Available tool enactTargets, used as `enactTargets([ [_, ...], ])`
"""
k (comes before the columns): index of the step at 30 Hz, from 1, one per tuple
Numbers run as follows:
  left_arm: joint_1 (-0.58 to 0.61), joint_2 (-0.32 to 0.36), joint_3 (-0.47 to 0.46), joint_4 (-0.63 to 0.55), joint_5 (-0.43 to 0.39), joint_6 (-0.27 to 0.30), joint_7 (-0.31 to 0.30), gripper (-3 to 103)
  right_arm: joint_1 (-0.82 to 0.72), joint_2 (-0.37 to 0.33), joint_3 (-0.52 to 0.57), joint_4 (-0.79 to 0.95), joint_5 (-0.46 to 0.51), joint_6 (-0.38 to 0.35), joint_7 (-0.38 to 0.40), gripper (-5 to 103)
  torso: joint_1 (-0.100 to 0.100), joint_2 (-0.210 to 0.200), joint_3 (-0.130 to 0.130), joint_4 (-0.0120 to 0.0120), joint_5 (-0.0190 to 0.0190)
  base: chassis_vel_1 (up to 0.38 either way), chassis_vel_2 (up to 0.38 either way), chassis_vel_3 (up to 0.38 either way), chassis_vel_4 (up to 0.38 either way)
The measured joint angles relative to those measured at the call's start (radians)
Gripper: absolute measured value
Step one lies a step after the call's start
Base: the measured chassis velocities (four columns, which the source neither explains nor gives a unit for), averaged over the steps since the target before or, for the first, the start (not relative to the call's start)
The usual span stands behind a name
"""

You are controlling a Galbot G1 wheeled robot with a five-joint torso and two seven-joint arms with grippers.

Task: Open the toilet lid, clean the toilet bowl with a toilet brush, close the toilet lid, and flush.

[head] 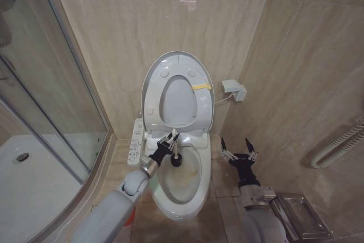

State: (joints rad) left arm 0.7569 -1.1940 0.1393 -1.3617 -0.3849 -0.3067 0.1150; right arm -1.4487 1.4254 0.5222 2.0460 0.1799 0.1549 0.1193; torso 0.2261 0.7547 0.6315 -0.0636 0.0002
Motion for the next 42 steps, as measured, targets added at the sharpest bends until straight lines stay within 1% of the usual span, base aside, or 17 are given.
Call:
enactTargets([
  [1, -0.004, -0.011, 0.007, 0.029, 0.014, -0.011, 0.002, 20, 0.0, 0.0, 0.0, 0.0, 0.0, 0.0, 0.0, 100, 0.0, 0.0, 0.0, -0.0001, -0.0001, 0.0, 0.0, 0.0, 0.0],
  [2, -0.004, -0.011, 0.007, 0.029, 0.014, -0.011, 0.002, 20, 0.0, 0.0, 0.0, 0.0, 0.0, 0.0, 0.0, 100, 0.0, 0.0, 0.0, -0.0001, -0.0001, 0.0, 0.0, 0.0, 0.0],
  [5, -0.01, -0.037, 0.02, 0.1, 0.05, -0.045, 0.009, 20, 0.0, 0.0, 0.0, 0.0, 0.0, 0.0, 0.0, 100, 0.0, 0.0, 0.0, -0.0001, -0.0001, 0.0, 0.0, 0.0, 0.0],
  [7, -0.011, -0.044, 0.023, 0.119, 0.057, -0.055, 0.011, 20, 0.0, 0.0, 0.0, 0.0, 0.0, 0.0, 0.0, 100, 0.0, 0.0, 0.0, -0.0003, -0.0002, 0.0, 0.0, 0.0, 0.0],
  [10, -0.018, -0.064, 0.029, 0.179, 0.076, -0.088, 0.018, 20, 0.0, 0.0, 0.0, 0.0, 0.0, 0.0, 0.0, 100, 0.0, 0.0, 0.0, -0.0003, -0.0002, 0.0, 0.0, 0.0, 0.0],
  [17, -0.011, -0.078, 0.026, 0.214, 0.096, -0.106, 0.024, 20, 0.0, 0.0, 0.0, 0.0, 0.0, 0.0, 0.0, 100, 0.0, 0.0, 0.0, -0.0003, -0.0001, 0.0, 0.0, 0.0, 0.0],
  [21, 0.018, -0.078, 0.015, 0.201, 0.114, -0.104, 0.021, 20, 0.0, 0.0, 0.0, 0.0, 0.0, 0.0, 0.0, 100, 0.0, 0.0, 0.0, -0.0002, -0.0001, 0.0, 0.0, 0.0, 0.0],
  [25, 0.079, -0.062, -0.01, 0.147, 0.132, -0.091, 0.019, 20, 0.0, 0.0, 0.0, 0.0, 0.0, 0.0, 0.0, 100, 0.0, 0.0, 0.0, -0.0002, -0.0001, 0.0, 0.0, 0.0, 0.0],
  [27, 0.093, -0.057, -0.016, 0.138, 0.136, -0.09, 0.018, 20, 0.0, 0.0, 0.0, 0.0, 0.0, 0.0, 0.0, 100, 0.0, 0.0, 0.0, -0.0002, -0.0001, 0.0, 0.0, 0.0, 0.0],
  [29, 0.134, -0.041, -0.034, 0.111, 0.148, -0.089, 0.018, 20, 0.0, 0.0, 0.0, 0.0, 0.0, 0.0, 0.0, 100, 0.0, 0.0, 0.0, -0.0001, -0.0002, 0.0, 0.0, 0.0, 0.0],
  [30, 0.134, -0.041, -0.034, 0.111, 0.148, -0.089, 0.018, 20, 0.0, 0.0, 0.0, 0.0, 0.0, 0.0, 0.0, 100, 0.0, 0.0, 0.0, -0.0001, -0.0002, 0.0, 0.0, 0.0, 0.0],
  [34, 0.195, -0.009, -0.062, 0.059, 0.157, -0.083, 0.018, 20, 0.0, 0.0, 0.0, 0.0, 0.0, 0.0, 0.0, 100, 0.0, 0.0, 0.0, -0.0002, -0.0003, 0.0, 0.0, 0.0, 0.0],
  [39, 0.244, 0.022, -0.087, 0.009, 0.17, -0.078, 0.018, 20, 0.0, 0.0, 0.0, 0.0, 0.0, 0.0, 0.0, 100, 0.0, 0.0, 0.0, -0.0003, -0.0004, 0.0, 0.0, 0.0, 0.0],
  [42, 0.255, 0.03, -0.094, -0.002, 0.176, -0.079, 0.017, 20, 0.0, 0.0, 0.0, 0.0, 0.0, 0.0, 0.0, 100, 0.0, 0.0, 0.0, -0.0002, -0.0003, 0.0, 0.0, 0.0, 0.0],
])
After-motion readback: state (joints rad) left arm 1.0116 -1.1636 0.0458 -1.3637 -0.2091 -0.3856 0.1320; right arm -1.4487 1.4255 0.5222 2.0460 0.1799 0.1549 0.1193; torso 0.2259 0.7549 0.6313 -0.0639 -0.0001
